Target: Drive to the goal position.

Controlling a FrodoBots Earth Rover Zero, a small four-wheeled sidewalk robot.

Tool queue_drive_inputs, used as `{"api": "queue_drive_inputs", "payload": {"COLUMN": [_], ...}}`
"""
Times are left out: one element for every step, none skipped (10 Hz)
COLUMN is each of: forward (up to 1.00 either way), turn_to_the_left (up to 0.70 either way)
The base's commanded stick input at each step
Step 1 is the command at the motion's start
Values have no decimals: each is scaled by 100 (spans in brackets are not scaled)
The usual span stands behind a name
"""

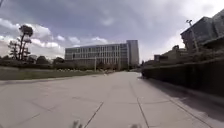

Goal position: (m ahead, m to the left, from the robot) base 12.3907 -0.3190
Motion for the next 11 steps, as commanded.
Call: {"api": "queue_drive_inputs", "payload": {"forward": [70, 70, 70, 70, 70, 70, 70, 70, 70, 70, 70], "turn_to_the_left": [0, 0, 0, 0, 0, 0, 0, 0, 0, 0, 0]}}
